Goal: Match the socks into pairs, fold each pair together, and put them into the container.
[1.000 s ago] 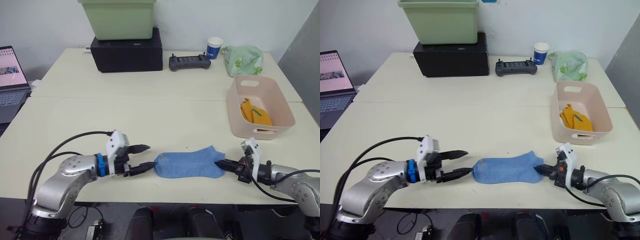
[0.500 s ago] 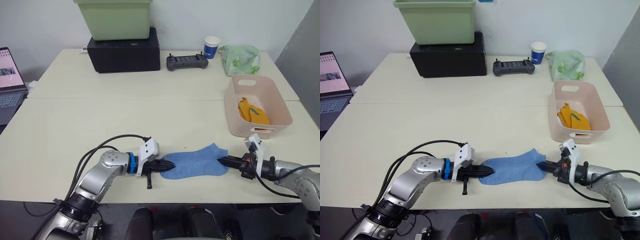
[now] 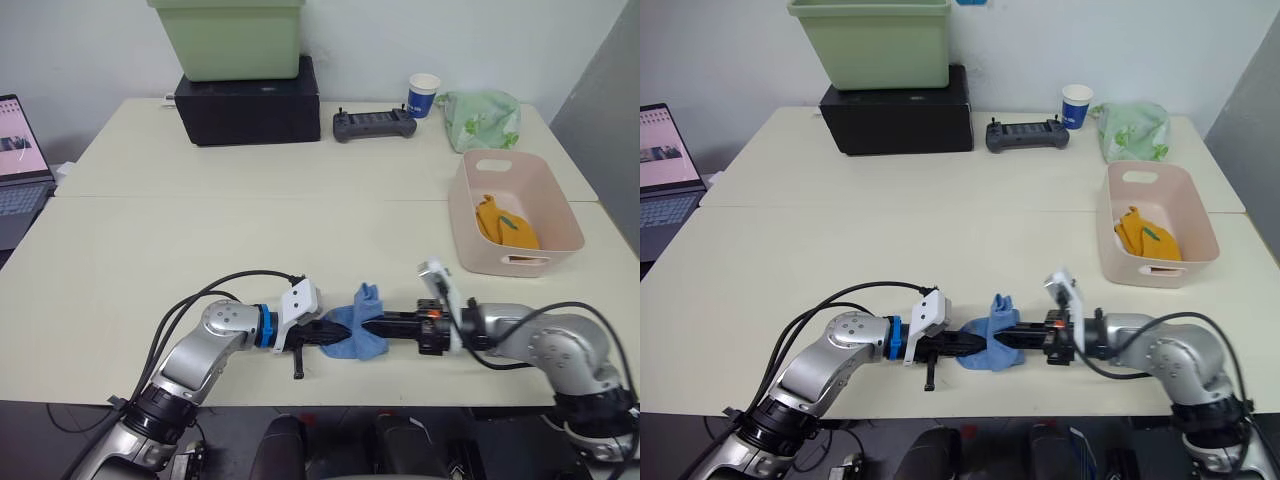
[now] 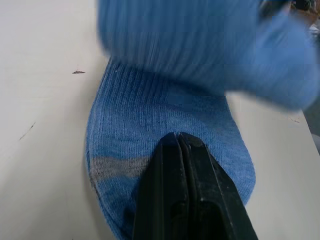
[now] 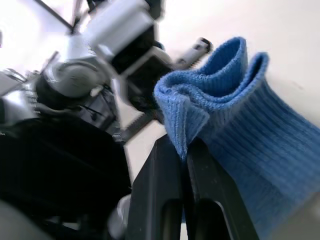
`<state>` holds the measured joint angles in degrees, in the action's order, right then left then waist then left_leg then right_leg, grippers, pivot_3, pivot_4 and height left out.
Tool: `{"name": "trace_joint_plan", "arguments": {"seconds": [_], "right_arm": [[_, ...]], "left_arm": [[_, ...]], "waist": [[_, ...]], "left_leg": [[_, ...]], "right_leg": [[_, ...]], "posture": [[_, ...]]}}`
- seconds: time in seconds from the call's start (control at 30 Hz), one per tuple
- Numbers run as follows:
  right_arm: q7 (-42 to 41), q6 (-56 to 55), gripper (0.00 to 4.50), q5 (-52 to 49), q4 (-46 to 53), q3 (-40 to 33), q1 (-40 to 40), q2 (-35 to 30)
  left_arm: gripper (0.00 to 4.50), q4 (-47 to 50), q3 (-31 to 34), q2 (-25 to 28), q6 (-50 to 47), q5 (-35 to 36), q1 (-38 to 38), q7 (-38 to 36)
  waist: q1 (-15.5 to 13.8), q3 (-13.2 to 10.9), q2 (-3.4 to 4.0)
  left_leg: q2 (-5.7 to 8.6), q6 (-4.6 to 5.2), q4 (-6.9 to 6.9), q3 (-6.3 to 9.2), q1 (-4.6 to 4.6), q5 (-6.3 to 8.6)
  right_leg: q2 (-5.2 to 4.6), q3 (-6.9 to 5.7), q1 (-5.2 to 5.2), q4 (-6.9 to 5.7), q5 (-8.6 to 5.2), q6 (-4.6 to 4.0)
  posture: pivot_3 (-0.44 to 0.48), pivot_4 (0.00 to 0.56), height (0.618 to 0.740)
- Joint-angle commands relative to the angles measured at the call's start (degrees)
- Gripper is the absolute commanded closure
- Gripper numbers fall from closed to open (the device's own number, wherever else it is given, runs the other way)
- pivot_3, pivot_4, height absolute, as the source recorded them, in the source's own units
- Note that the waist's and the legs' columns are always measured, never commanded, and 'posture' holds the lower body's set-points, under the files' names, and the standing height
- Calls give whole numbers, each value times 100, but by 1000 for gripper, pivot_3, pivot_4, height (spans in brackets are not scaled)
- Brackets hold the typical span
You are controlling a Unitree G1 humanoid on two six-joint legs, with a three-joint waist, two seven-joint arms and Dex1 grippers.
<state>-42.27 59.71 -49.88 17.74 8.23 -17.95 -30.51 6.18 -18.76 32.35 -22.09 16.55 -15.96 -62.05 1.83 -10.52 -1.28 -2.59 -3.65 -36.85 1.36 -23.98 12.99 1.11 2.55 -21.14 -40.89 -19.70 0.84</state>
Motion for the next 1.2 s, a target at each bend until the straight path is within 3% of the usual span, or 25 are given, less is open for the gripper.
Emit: {"name": "trace_joint_plan", "arguments": {"seconds": [0.03, 0.07, 0.17, 0.43, 0.57, 0.67, 0.8, 0.93, 1.0, 1.07, 1.2], "right_arm": [[-122, -311, 4500, 274, -77, 47, -198, 74], [-198, -315, 4500, 286, -51, 73, -187, 41], [-373, -170, 3734, 72, 72, 7, -125, 40], [-56, 590, 846, -813, 536, -501, -235, 117], [-71, 169, 846, -239, 578, -366, -34, -149], [-183, -760, 1529, 820, 170, 222, 118, -223], [-399, -1446, 2956, 1563, -153, 768, 145, -163], [-611, -1922, 4461, 2138, -322, 1106, 220, -280], [-721, -1955, 4489, 2113, -305, 975, 279, -321], [-822, -1777, 4489, 1890, -91, 751, 331, -401], [-714, -1080, 4489, 1127, 335, 52, 327, -445]], "left_arm": [[4463, -68, -9, 107, -109, -101, 89, -14], [4463, -67, -1, 111, -109, -102, 92, -8], [4500, -71, 11, 113, -107, -110, 94, 9], [4500, -109, 68, 82, -131, -75, 34, 9], [4500, -29, 115, 127, -144, -25, 68, -27], [4500, 232, 222, 224, -300, 104, 140, -50], [4500, 753, 538, 477, -681, 445, 281, -41], [4500, 1450, 991, 1205, -861, 698, 553, -288], [4500, 1822, 1392, 1618, -1103, 1111, 617, -526], [4500, 1957, 1717, 1687, -1380, 1552, 431, -510], [4500, 1637, 1393, 1185, -1150, 1345, 75, -218]], "waist": [[-1, 0, 0], [-1, 0, 0], [-1, 0, 0], [1, 0, 0], [0, 0, 0], [15, 0, 0], [47, -1, 0], [52, -2, -1], [41, -3, -1], [11, -3, 0], [-44, -4, 0]], "left_leg": [[0, 0, 0, 1, 0, 0], [-2, 0, 0, 3, 0, 0], [-2, 0, 1, 4, 0, 0], [-3, 0, 0, 6, 1, 0], [-2, 0, 0, 6, 1, 0], [-1, 0, 1, 4, 2, 0], [-10, 0, 3, 5, 1, 0], [-15, 0, 4, 11, 0, 0], [-14, 0, 4, 11, -1, 0], [-16, 0, 4, 10, 0, 0], [-9, 0, 0, 6, -4, 0]], "right_leg": [[0, 0, 0, 0, 2, -4], [0, 0, 0, 0, 6, -11], [0, -3, 0, 0, 6, -11], [0, -3, 0, -4, 7, -12], [0, -2, 0, -3, 6, -11], [0, 0, -2, -3, 5, -9], [0, 3, -11, -8, -6, 9], [0, 0, -14, -8, -5, 8], [-3, -3, -12, -8, -5, 9], [-12, -3, -10, -7, -6, 9], [-19, -5, -2, -1, -7, 12]], "posture": [[0, 150, 740], [0, 150, 740], [0, 150, 740], [0, 150, 740], [0, 150, 740], [0, 150, 740], [0, 150, 740], [0, 150, 740], [0, 150, 740], [0, 150, 740], [0, 150, 740]]}}
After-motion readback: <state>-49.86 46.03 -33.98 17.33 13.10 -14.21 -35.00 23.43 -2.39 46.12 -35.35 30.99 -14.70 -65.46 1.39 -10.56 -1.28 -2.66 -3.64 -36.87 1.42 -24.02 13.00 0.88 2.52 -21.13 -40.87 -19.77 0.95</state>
